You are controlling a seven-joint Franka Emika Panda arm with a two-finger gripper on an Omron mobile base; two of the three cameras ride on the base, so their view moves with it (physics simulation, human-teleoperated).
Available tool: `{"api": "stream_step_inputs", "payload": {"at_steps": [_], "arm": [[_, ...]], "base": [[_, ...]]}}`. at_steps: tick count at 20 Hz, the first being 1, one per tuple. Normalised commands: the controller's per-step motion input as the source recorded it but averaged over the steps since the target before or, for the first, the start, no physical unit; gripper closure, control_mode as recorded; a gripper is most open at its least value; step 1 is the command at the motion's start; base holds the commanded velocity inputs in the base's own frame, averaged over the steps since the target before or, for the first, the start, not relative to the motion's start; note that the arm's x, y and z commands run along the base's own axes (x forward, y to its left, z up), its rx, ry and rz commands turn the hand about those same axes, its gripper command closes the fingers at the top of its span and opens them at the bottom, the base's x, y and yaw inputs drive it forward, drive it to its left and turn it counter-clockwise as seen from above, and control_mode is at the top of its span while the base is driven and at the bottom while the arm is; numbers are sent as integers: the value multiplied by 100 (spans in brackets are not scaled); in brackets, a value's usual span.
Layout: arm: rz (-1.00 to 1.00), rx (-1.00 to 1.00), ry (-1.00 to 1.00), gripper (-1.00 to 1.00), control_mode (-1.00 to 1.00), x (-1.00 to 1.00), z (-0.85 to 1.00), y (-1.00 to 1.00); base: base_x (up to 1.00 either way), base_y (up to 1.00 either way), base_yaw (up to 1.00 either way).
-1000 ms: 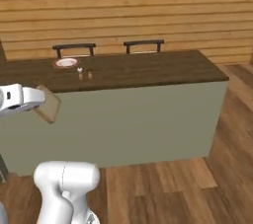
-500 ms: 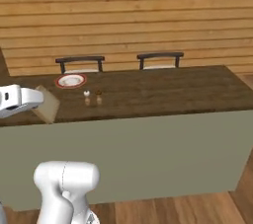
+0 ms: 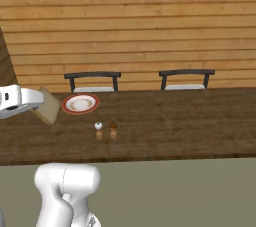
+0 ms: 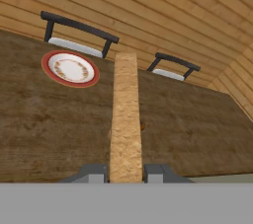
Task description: Start the toaster. Once the lever pops up, take the bread to the plate on the dining counter.
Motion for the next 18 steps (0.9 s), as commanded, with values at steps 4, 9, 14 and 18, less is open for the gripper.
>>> {"api": "stream_step_inputs", "payload": {"at_steps": [4, 9, 14, 18], "arm": [[0, 0, 0, 100, 100, 0, 0, 0], [0, 0, 0, 100, 100, 0, 0, 0], [1, 9, 4, 100, -100, 23, 0, -1], [19, 30, 9, 100, -100, 69, 0, -24]], "base": [[49, 55, 20], [9, 20, 7], [-1, 3, 0], [0, 0, 0]]}}
